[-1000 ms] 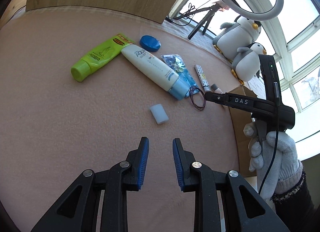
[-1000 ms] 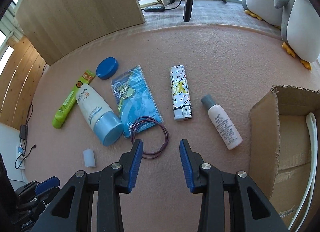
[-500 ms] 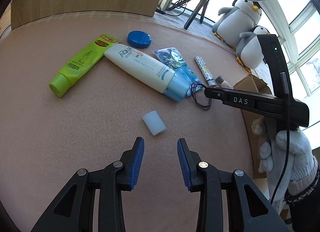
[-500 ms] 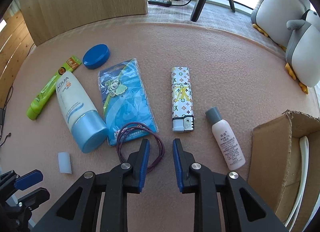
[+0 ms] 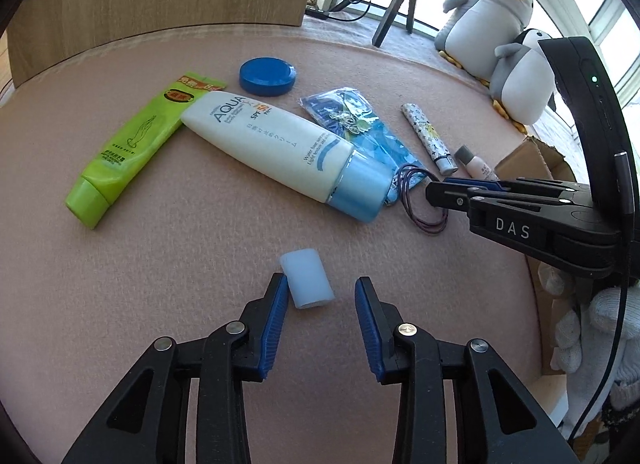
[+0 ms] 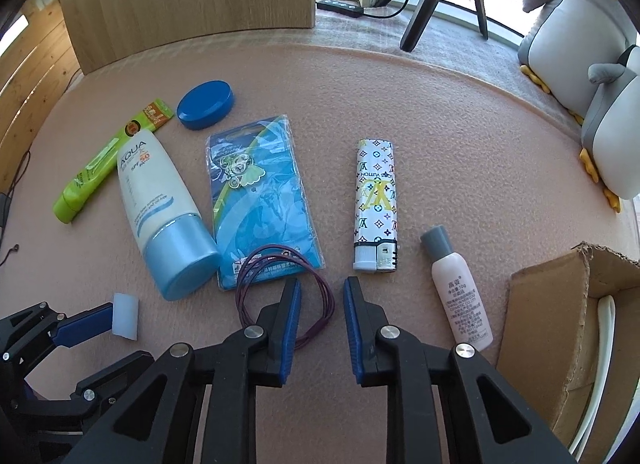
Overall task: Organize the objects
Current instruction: 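Grasp the white cap with the left gripper while the right gripper grasps the purple hair ties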
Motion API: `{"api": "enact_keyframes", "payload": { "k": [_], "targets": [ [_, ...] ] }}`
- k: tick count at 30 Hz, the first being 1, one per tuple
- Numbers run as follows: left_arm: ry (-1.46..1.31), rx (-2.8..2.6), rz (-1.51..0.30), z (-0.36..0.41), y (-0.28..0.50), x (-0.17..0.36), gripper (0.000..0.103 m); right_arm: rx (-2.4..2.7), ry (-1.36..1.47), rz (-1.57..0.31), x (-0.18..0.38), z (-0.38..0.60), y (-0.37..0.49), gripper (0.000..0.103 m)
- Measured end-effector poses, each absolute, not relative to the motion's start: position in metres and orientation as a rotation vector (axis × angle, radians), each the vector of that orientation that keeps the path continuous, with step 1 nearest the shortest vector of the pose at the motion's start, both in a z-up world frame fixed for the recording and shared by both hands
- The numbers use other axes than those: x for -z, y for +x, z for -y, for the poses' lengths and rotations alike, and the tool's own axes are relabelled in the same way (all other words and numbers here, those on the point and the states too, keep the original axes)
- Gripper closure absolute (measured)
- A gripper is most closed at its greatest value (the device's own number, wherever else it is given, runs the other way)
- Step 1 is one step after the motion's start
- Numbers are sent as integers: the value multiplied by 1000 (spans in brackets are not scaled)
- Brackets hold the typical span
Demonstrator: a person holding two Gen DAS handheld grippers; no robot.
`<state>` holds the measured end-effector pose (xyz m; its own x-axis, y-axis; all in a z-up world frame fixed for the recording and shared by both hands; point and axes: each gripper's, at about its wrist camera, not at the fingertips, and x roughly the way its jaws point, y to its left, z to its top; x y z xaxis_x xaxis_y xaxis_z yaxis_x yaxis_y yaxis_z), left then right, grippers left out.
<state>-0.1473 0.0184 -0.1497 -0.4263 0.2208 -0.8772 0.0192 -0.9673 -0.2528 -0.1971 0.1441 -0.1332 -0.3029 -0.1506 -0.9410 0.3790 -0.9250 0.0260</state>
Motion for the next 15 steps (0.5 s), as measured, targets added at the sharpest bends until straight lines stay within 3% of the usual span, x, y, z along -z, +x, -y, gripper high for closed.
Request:
{"api": "enact_keyframes", "payload": {
  "k": [1,3,15],
  "targets": [
    [-1611,-2539,342,-16,-147,150,80,2282,1615,-280,134,-146,-197,91],
    [-1605,-2530,366,-11,-146,151,84,2281,1618,-262,132,-149,-196,98],
    [-1571,-2520,466,4,-127,140,89,2278,1585,-85,114,-173,-174,100]
  ]
}}
